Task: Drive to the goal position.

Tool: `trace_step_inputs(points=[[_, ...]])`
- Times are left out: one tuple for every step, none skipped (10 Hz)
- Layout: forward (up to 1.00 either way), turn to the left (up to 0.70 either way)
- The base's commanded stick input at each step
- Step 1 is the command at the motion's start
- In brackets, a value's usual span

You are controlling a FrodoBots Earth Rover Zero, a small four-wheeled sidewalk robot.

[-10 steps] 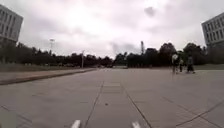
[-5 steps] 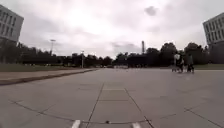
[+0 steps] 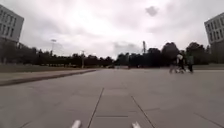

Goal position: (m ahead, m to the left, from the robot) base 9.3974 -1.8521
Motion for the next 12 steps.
trace_step_inputs(points=[[1.0, 0.0], [1.0, 0.0], [1.0, 0.0], [1.0, 0.0], [1.0, 0.0], [1.0, 0.0], [1.0, 0.0], [1.0, 0.0], [1.0, 0.0], [1.0, 0.0], [1.0, 0.0], [1.0, 0.0]])
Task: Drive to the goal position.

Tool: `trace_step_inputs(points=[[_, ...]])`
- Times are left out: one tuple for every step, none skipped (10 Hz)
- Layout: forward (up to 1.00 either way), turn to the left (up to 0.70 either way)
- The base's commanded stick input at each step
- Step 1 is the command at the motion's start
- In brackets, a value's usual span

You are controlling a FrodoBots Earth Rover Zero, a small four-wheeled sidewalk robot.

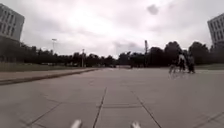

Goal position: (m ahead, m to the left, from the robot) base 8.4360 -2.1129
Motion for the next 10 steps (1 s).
trace_step_inputs(points=[[1.0, 0.0], [1.0, 0.0], [1.0, 0.0], [1.0, 0.0], [1.0, 0.0], [1.0, 0.0], [1.0, 0.0], [1.0, 0.0], [1.0, 0.0], [1.0, 0.0]])
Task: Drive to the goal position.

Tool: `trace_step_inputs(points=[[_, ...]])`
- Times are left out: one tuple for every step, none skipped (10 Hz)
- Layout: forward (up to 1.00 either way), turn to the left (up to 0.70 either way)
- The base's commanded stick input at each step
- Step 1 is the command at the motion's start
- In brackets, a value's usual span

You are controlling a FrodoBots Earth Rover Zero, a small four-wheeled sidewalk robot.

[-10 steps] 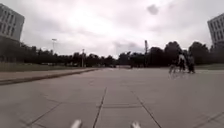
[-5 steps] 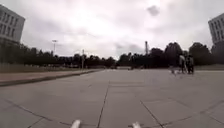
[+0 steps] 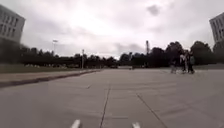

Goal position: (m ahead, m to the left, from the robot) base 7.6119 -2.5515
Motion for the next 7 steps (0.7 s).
trace_step_inputs(points=[[1.0, 0.0], [1.0, 0.0], [1.0, 0.0], [1.0, 0.0], [1.0, -0.14], [1.0, -0.4], [1.0, -0.39]])
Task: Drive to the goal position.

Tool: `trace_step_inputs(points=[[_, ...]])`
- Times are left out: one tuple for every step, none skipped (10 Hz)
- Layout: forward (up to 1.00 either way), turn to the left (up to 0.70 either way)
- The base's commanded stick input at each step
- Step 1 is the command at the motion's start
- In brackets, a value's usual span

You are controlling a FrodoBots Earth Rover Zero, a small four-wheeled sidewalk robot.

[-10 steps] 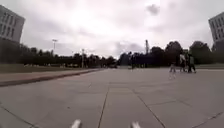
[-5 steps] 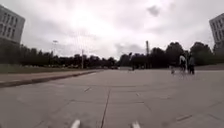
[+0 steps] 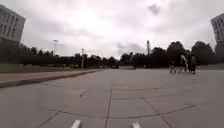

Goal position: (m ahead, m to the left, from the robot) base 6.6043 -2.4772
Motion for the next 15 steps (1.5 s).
trace_step_inputs(points=[[1.0, -0.11], [1.0, 0.0], [1.0, 0.0], [1.0, 0.0], [1.0, 0.0], [1.0, 0.0], [1.0, 0.0], [1.0, 0.0], [1.0, 0.0], [1.0, 0.0], [1.0, 0.0], [1.0, 0.0], [1.0, 0.0], [1.0, 0.0], [1.0, 0.0]])
